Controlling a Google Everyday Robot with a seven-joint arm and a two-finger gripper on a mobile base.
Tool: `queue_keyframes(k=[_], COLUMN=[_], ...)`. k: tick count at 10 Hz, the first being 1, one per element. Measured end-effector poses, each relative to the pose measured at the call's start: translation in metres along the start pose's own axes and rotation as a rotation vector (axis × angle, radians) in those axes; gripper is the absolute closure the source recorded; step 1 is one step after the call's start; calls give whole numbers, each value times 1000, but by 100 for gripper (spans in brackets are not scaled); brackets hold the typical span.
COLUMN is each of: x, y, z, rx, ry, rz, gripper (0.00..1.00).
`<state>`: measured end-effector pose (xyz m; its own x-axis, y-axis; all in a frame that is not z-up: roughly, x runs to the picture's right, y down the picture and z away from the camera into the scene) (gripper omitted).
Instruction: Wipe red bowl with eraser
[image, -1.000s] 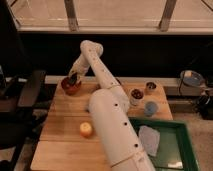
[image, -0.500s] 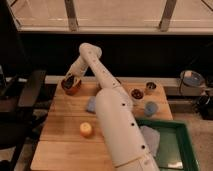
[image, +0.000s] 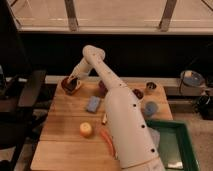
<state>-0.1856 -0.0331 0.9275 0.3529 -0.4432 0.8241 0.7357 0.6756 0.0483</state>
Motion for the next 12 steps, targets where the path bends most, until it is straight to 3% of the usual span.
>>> queue_keyframes(k=[3,5,8,10,12], x=[19,26,6,-17,-31], y=[1,-11,-35,-36,-27], z=[-9,-9,9,13,9], rx=[-26,-29,1,17,19], ry=[43,55,-7,-53,-70], rz=[12,-15,-71,-93,-89], gripper=[100,100,100,100,100])
